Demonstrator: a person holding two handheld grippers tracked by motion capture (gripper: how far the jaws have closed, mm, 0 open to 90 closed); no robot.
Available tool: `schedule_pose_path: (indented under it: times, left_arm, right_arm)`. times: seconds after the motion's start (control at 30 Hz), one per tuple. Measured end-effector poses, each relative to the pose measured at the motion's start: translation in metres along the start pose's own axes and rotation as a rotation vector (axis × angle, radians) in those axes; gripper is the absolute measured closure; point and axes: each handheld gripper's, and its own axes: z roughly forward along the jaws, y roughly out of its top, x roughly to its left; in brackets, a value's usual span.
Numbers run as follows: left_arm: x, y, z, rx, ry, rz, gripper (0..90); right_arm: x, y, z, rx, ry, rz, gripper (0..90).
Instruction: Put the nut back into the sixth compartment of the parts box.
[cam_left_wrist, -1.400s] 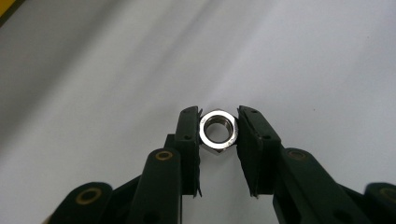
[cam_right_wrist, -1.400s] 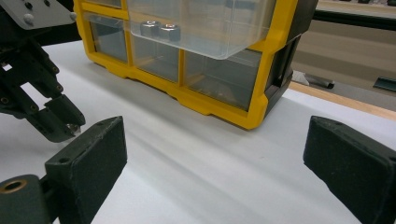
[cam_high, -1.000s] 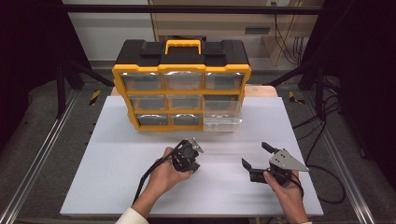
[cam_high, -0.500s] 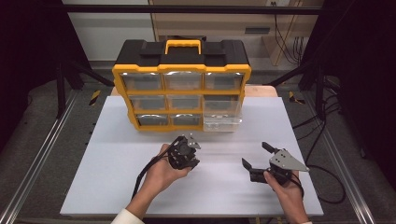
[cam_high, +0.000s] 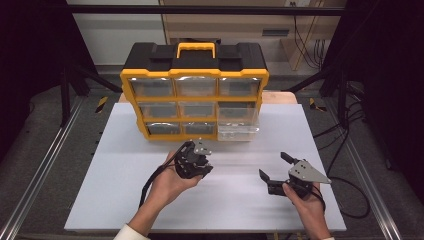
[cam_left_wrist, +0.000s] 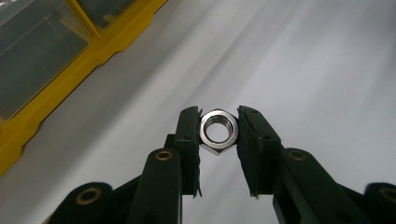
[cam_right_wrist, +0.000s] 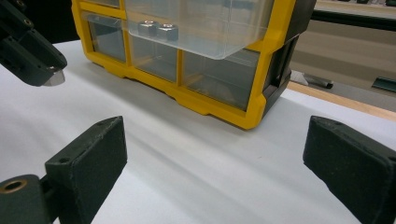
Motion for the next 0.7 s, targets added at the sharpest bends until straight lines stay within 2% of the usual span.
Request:
schedule_pose_path:
  times: [0.03,0.2,0.33,0.7]
  left_arm:
    - [0.001,0.000,-0.001,0.000,0.003,0.010,69.7]
    - [0.002,-0.002,-0.005,-0.035,0.004,-0.015,69.7]
    - [0.003,-0.001,-0.009,-0.039,0.010,-0.006,69.7]
    - [0.002,0.005,-0.028,-0.093,0.021,-0.013,69.7]
  right_arm:
    - [0.000,0.000,0.000,-0.001,0.001,0.002,6.5]
    - [0.001,0.000,0.000,-0.002,0.003,-0.003,6.4]
    - [0.000,0.000,0.000,0.001,0.003,-0.004,6.4]
    - [-0.001,0.000,0.000,0.000,-0.001,-0.001,6.5]
